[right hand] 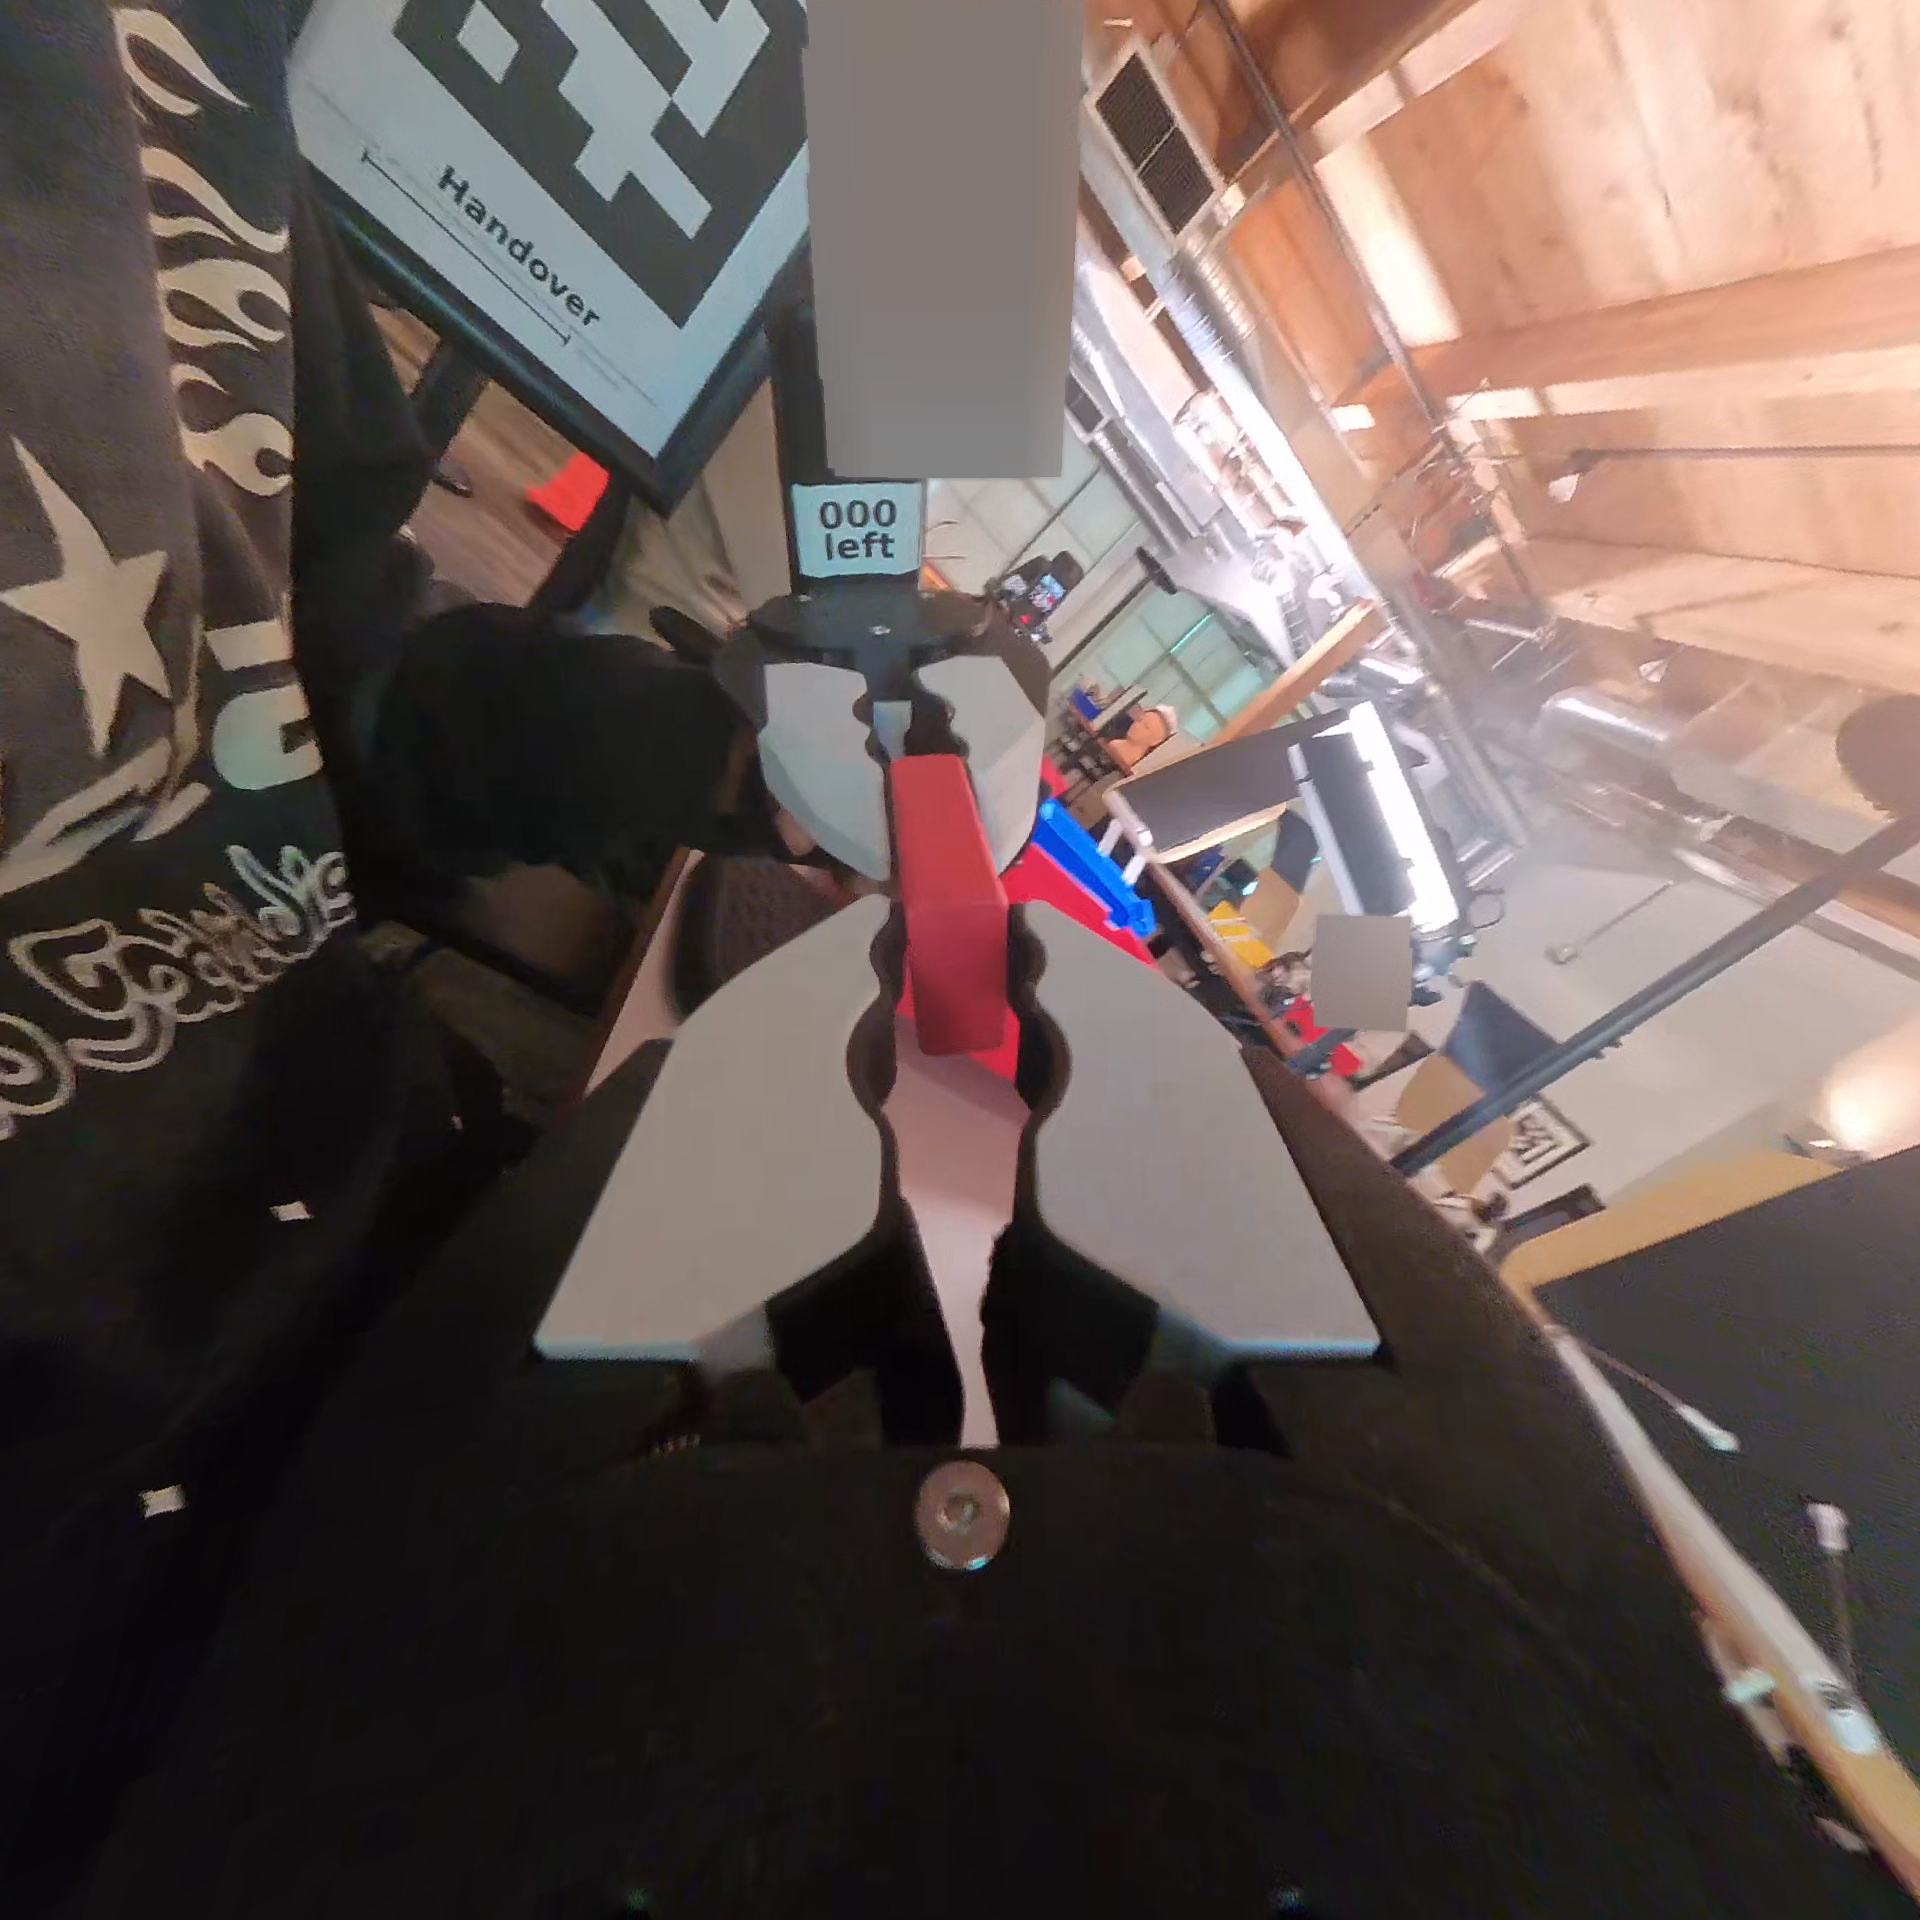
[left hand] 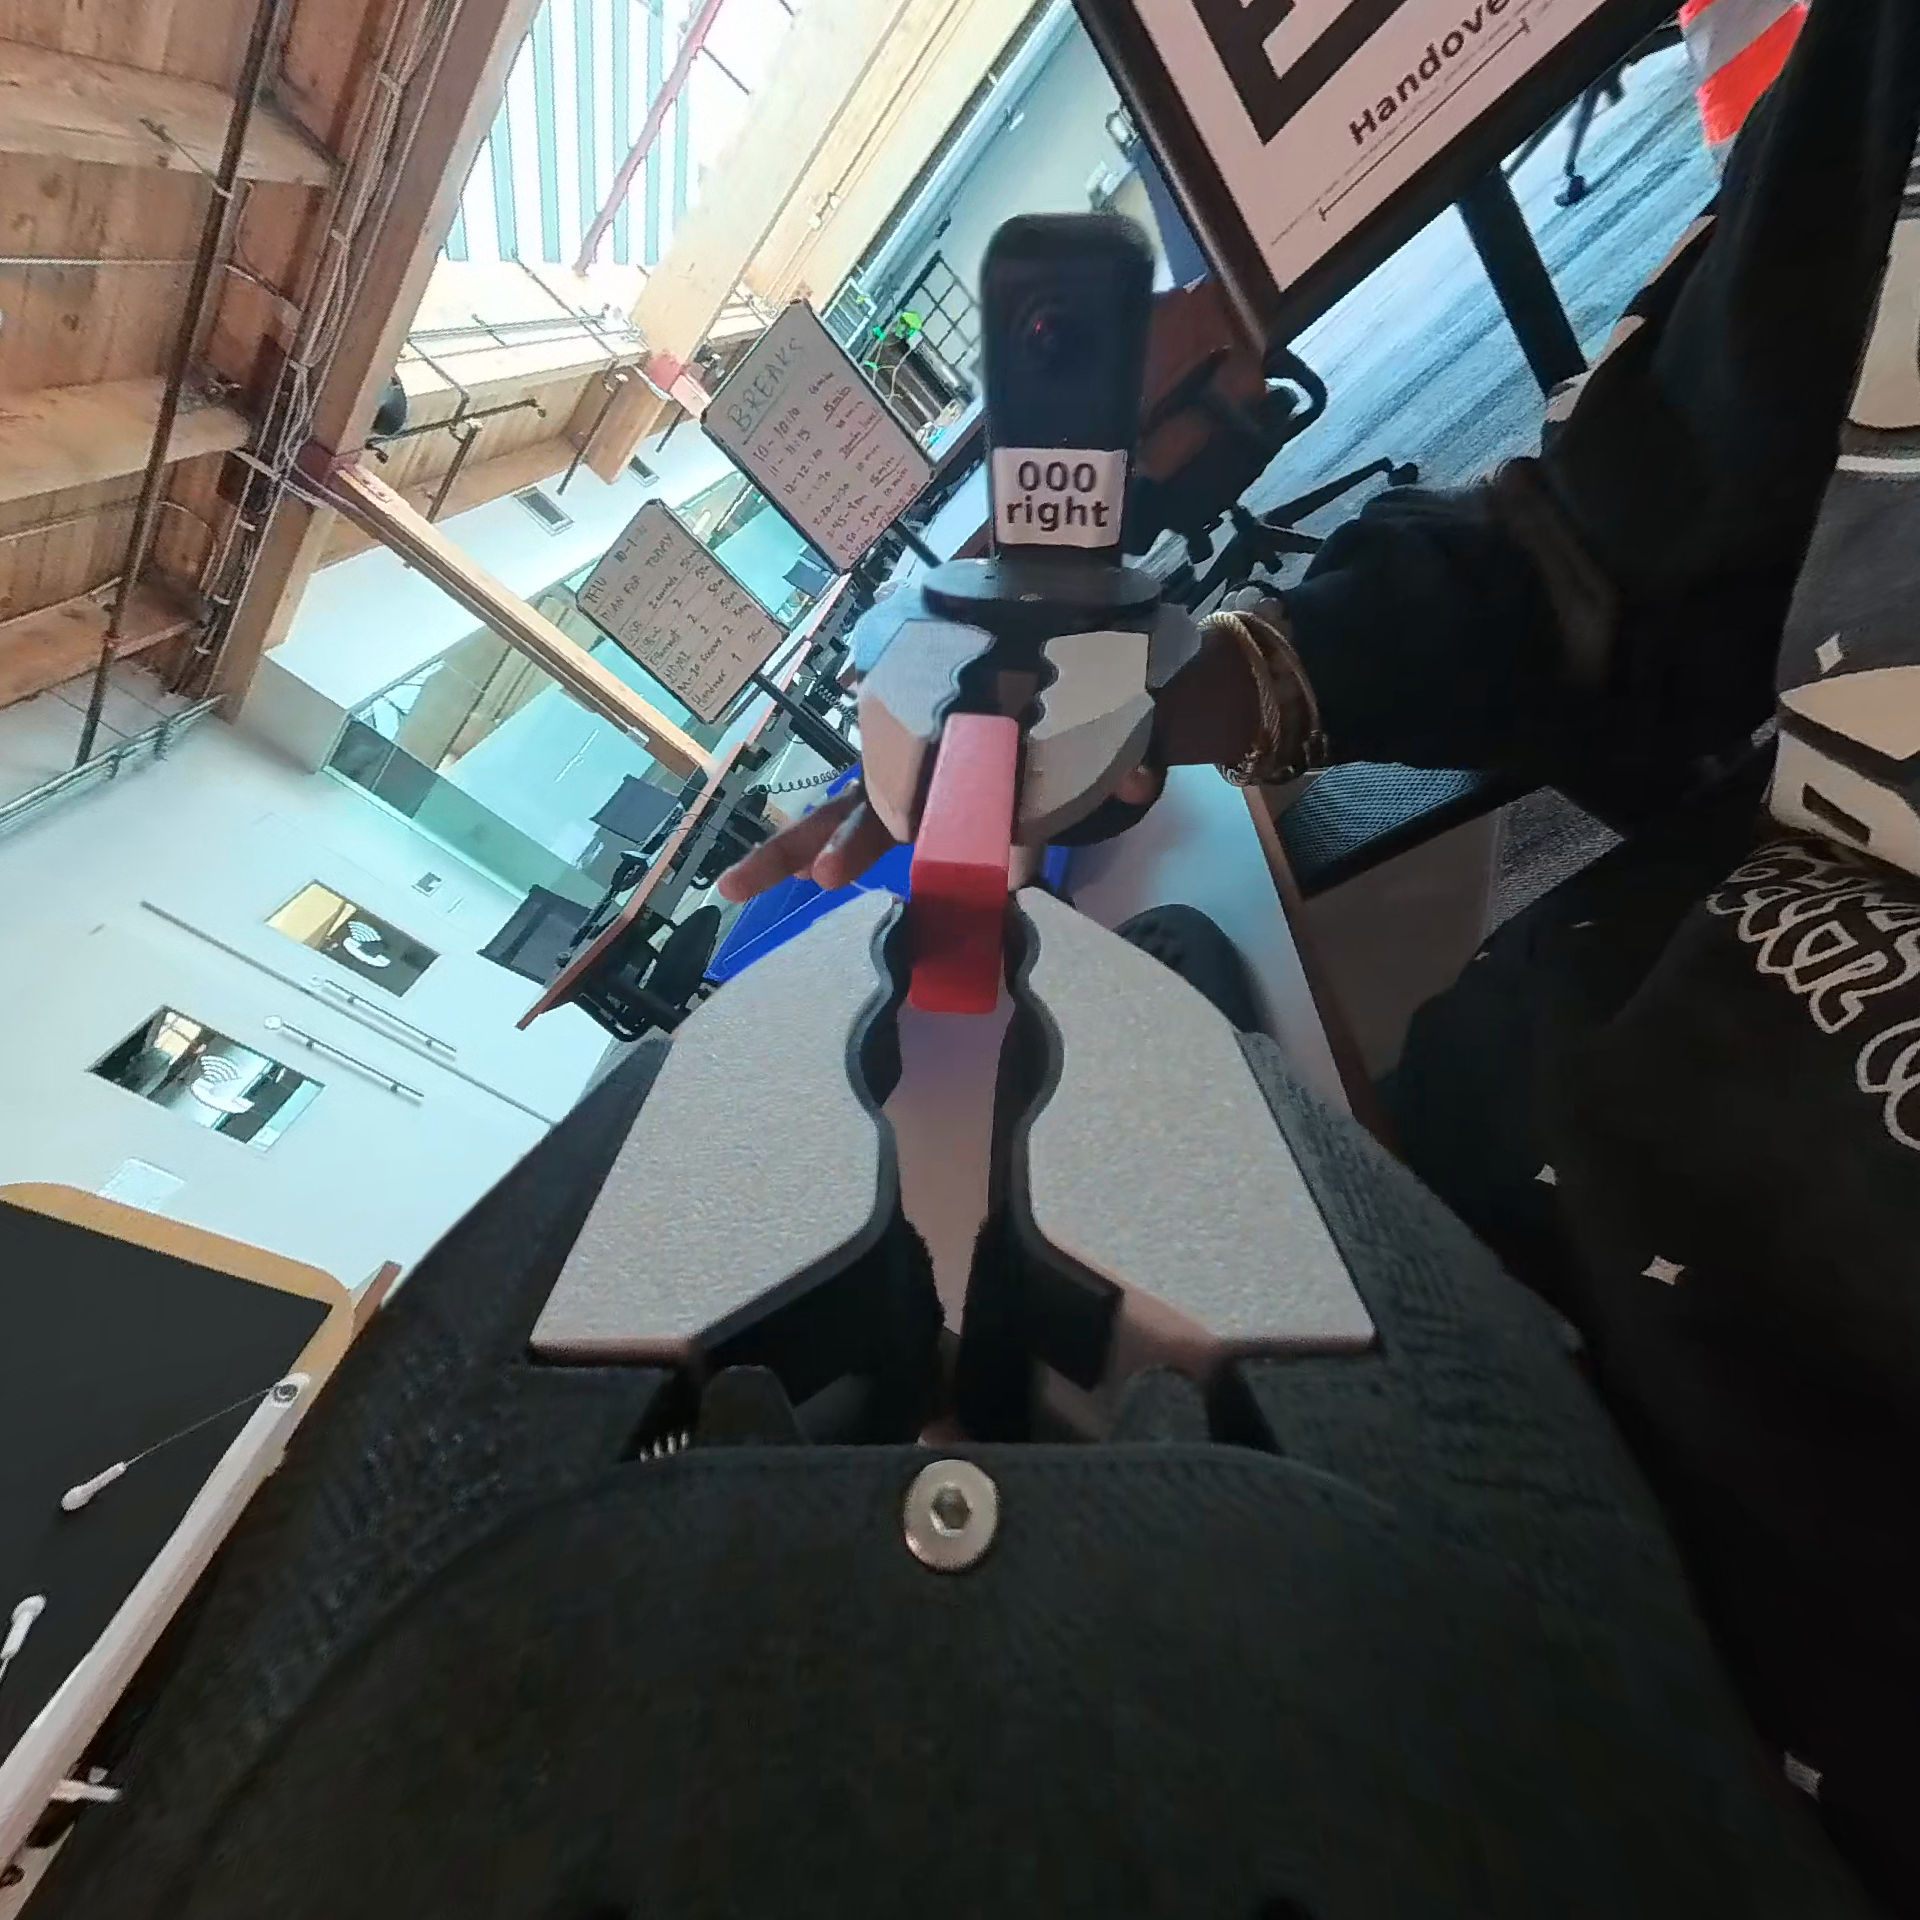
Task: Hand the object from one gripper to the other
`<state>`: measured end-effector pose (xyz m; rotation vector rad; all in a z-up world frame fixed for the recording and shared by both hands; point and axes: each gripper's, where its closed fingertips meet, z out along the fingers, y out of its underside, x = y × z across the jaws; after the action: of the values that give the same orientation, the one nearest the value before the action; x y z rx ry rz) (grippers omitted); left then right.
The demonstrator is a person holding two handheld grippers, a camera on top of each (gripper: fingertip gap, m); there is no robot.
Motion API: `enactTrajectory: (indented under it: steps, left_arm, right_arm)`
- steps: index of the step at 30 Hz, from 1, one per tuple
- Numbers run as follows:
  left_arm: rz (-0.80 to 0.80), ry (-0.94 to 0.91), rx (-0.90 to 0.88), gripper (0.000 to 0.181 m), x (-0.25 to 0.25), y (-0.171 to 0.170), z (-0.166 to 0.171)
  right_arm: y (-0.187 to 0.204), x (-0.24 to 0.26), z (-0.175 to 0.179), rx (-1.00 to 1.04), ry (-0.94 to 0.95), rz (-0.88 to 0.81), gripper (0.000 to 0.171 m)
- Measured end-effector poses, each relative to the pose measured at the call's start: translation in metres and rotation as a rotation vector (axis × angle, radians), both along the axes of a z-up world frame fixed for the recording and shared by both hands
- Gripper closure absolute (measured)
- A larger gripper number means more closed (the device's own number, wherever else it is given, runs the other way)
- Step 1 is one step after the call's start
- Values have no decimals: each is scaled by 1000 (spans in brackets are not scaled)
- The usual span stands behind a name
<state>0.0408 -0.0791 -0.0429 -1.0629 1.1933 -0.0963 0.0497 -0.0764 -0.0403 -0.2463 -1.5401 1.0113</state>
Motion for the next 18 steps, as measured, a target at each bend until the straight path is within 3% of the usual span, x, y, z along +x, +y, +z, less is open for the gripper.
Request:
enactTrajectory:
  steps: [5,9,11,14,18]
  left_arm:
    - [64,40,60,159,-3,6,-1]
    - [260,255,229,129,-17,22,-10]
    - [323,359,276,122,-21,28,-16]
    - [291,378,291,124,-14,25,-19]
    - [267,371,272,133,-12,24,-22]
  right_arm:
    - [5,-1,-2,-236,-176,65,154]
    - [17,-7,-10,-571,-459,124,154]
    - [21,-8,-18,-736,-627,156,154]
    - [20,-6,-22,-864,-731,238,154]
    - [19,-5,-27,-881,-784,245,155]
